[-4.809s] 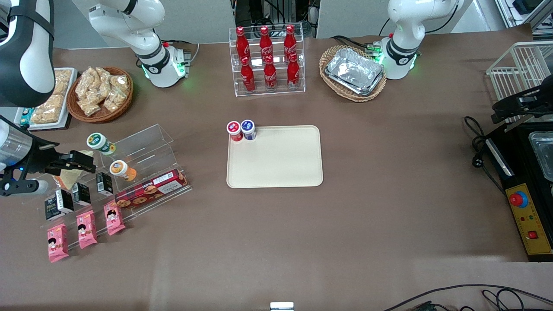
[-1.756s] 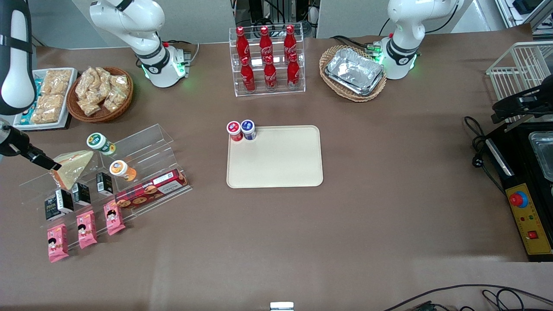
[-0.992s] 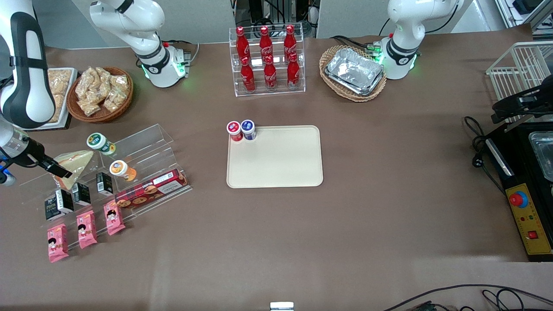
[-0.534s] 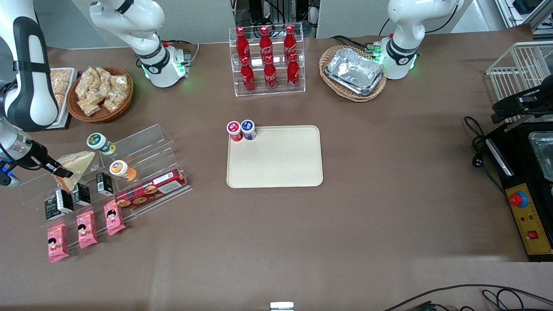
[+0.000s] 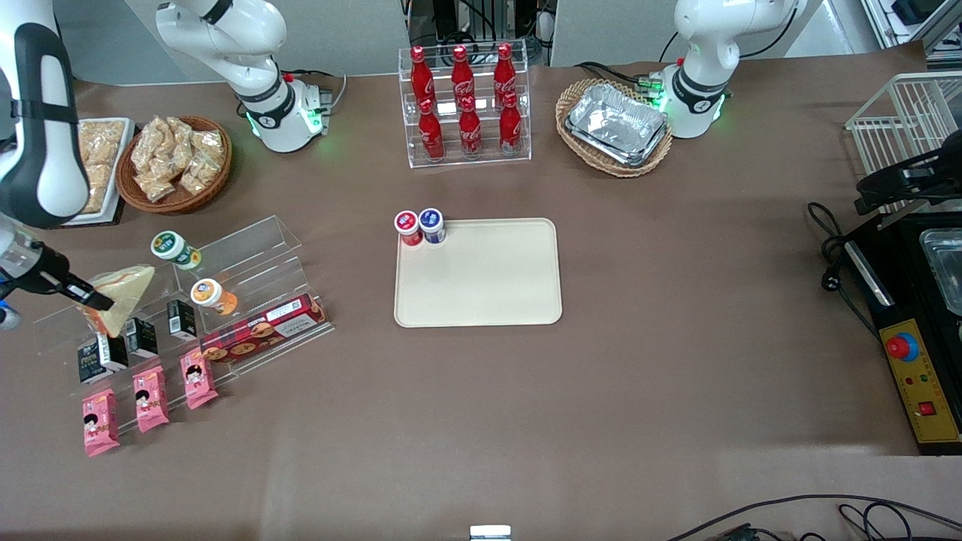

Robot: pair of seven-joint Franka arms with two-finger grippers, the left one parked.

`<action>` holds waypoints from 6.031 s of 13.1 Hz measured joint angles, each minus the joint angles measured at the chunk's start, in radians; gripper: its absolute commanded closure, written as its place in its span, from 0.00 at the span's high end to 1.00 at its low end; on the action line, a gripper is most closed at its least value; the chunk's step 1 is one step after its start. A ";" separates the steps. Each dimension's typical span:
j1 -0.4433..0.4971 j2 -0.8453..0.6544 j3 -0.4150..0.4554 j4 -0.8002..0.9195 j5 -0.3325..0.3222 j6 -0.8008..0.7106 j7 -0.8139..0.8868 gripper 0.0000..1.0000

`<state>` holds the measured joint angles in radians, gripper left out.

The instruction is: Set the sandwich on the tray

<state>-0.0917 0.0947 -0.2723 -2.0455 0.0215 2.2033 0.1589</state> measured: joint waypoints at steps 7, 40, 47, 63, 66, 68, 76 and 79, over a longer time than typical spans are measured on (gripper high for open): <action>0.036 -0.003 0.026 0.322 0.001 -0.427 -0.114 0.45; 0.455 0.502 0.748 0.409 -0.343 0.019 -0.507 0.49; 0.491 0.607 0.737 0.412 -0.420 0.103 -0.522 0.50; 0.325 0.475 0.718 0.472 -0.230 0.022 -0.492 1.00; 0.251 0.353 0.718 0.473 -0.167 -0.128 -0.382 1.00; 0.214 0.286 0.717 0.472 -0.152 -0.206 -0.292 1.00; 0.192 0.083 0.529 0.472 -0.087 -0.411 -0.152 1.00; 0.189 0.023 0.382 0.472 -0.050 -0.457 -0.175 1.00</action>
<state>0.0969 0.1175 0.1098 -1.5738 -0.0284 1.7458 -0.0157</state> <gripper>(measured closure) 0.000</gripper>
